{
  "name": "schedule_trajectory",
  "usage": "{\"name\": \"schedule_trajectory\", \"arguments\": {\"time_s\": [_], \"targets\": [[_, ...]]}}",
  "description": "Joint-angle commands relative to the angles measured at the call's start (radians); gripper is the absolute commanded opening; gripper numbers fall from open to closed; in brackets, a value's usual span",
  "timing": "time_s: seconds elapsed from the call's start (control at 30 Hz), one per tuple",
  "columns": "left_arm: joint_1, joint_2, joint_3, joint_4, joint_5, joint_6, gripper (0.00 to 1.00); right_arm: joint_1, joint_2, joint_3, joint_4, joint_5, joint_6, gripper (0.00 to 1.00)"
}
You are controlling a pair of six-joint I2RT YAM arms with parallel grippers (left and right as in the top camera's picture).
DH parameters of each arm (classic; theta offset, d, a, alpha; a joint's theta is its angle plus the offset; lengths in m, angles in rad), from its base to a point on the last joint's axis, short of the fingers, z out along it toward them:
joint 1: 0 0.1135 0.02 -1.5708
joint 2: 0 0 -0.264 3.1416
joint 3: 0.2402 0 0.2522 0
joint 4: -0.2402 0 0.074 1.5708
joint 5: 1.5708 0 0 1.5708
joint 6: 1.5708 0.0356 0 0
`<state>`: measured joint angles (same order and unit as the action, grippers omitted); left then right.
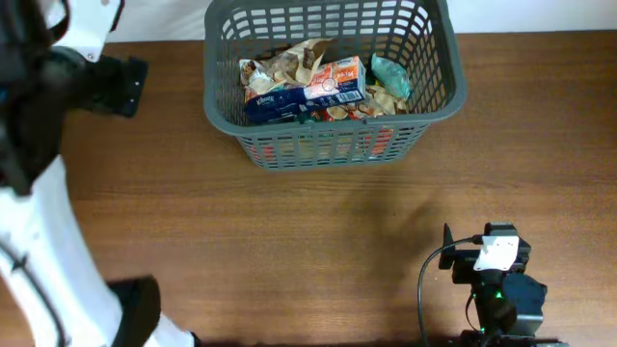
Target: Pack container
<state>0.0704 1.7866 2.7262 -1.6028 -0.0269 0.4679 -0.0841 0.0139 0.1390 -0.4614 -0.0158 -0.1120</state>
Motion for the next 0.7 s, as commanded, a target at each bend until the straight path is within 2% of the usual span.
{"name": "schedule_trajectory", "arguments": {"time_s": [0.0,0.13,0.23,0.27,0.37,0.5,0.67], "targets": [[0.011,-0.135,-0.185,0.16,0.28,-0.098,0.99,0.005,-0.011,-0.008,0.004,0.002,-0.003,0.99],[0.01,-0.277,-0.511,0.416,0.262,-0.306,0.99,0.005,-0.011,-0.008,0.004,0.002,-0.003,0.99],[0.01,-0.409,-0.811,0.618,0.209,-0.434,0.99,0.005,-0.011,-0.008,0.004,0.002,-0.003,0.99],[0.007,-0.476,-0.96,0.728,0.186,-0.472,0.99,0.005,-0.011,-0.008,0.004,0.002,-0.003,0.99],[-0.002,-0.61,-1.245,0.938,0.138,-0.499,0.99,0.005,-0.011,-0.008,0.004,0.002,-0.003,0.99],[-0.029,-0.828,-1.662,1.257,-0.023,-0.581,0.99,0.005,-0.011,-0.008,0.004,0.002,-0.003,0.99],[-0.033,-1.093,-2.107,1.57,-0.103,-0.587,0.99,0.005,-0.011,-0.008,0.004,0.002,-0.003,0.99]]}}
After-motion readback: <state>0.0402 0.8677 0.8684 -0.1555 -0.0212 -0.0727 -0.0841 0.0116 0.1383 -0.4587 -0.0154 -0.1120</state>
